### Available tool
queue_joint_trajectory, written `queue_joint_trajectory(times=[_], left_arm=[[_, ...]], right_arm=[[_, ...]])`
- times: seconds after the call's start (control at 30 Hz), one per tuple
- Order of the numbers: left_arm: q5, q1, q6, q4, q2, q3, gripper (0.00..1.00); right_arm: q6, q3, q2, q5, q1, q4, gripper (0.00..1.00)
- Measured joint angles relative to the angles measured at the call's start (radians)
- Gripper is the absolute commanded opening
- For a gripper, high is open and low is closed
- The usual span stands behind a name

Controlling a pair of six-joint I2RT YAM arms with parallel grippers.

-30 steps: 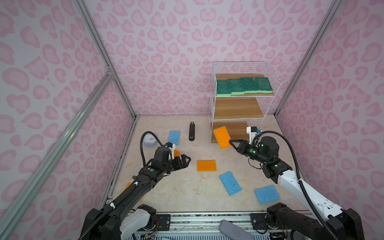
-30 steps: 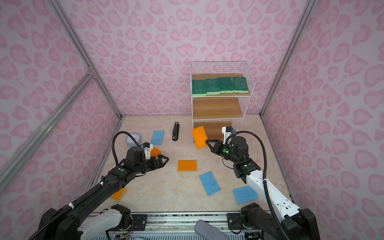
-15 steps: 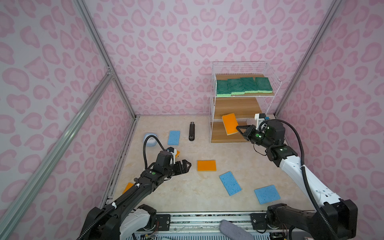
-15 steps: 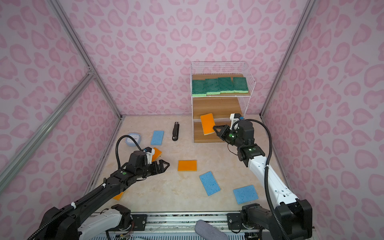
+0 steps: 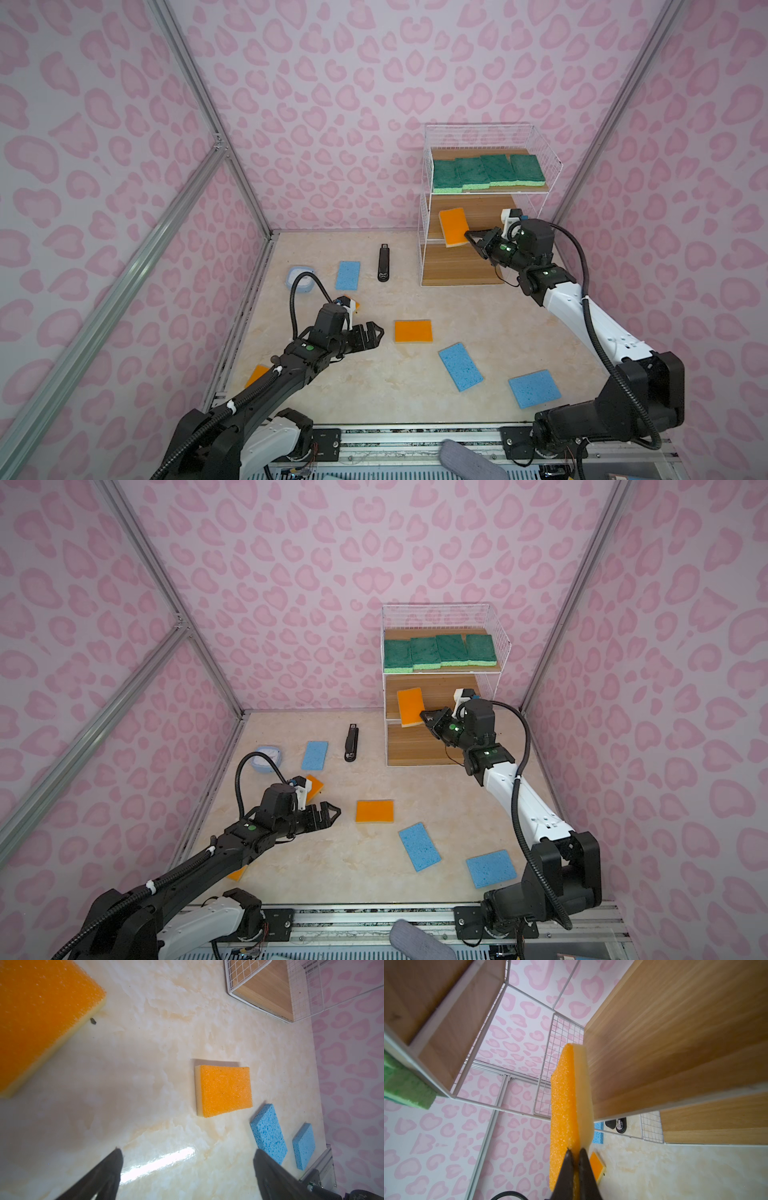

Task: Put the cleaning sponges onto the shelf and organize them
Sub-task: 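Carry the orange sponge with the right gripper to the middle shelf while the left opens, then lower the orange sponge onto the middle shelf and open the right gripper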

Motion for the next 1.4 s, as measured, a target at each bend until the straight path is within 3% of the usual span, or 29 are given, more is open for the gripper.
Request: queue_joint_trajectory(times=[0.4, 0.87, 0.97, 1.07, 1.17, 1.4], left_arm=[[-0.007, -0.004, 0.000, 0.005, -0.024, -0.032, 0.99], [-0.007, -0.004, 0.008, 0.005, -0.031, -0.032, 0.99], [-0.007, -0.004, 0.008, 0.005, -0.035, -0.032, 0.99], [-0.007, -0.004, 0.008, 0.005, -0.035, -0.032, 0.99], [-0.007, -0.004, 0.009, 0.005, -0.035, -0.032, 0.99], [-0.007, -0.004, 0.012, 0.005, -0.035, -0.032, 0.99]], right_arm=[[0.020, 0.167, 0.172, 0.066, 0.052, -0.002, 0.08], [0.038, 0.240, 0.271, 0.113, 0.084, -0.009, 0.12], [0.038, 0.248, 0.280, 0.117, 0.088, -0.010, 0.20], [0.037, 0.255, 0.285, 0.118, 0.089, -0.017, 0.39], [0.026, 0.258, 0.285, 0.117, 0.090, -0.023, 0.51], [-0.010, 0.258, 0.257, 0.128, 0.090, -0.065, 0.58]])
